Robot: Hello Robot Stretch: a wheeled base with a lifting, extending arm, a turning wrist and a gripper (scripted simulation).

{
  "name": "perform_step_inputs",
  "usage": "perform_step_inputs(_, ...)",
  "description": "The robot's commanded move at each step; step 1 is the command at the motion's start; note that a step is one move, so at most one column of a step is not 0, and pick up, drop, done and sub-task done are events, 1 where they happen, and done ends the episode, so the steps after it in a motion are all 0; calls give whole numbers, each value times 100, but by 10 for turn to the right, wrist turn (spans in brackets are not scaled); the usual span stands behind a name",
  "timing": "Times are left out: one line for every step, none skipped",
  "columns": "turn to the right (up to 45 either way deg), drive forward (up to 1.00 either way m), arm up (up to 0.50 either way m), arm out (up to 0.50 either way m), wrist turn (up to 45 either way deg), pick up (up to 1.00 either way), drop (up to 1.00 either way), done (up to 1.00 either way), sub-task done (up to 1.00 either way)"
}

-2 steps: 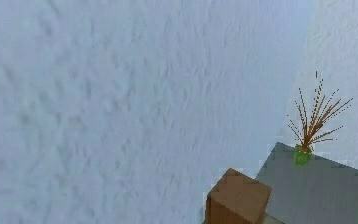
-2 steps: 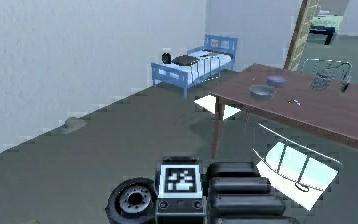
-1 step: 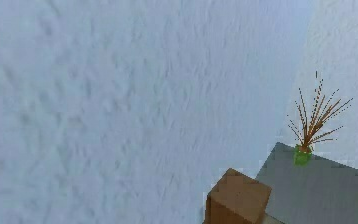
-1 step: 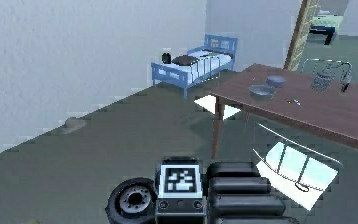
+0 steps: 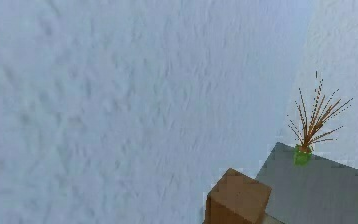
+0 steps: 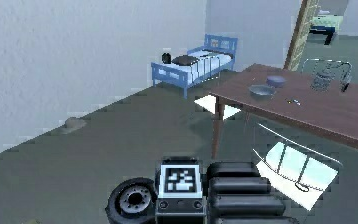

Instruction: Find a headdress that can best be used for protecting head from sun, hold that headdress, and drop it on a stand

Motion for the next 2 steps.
perform_step_inputs(450, 0, 0, 0, 0, 0, 0, 0, 0)
perform_step_inputs(450, 0, 0, 0, 0, 0, 0, 0, 0)
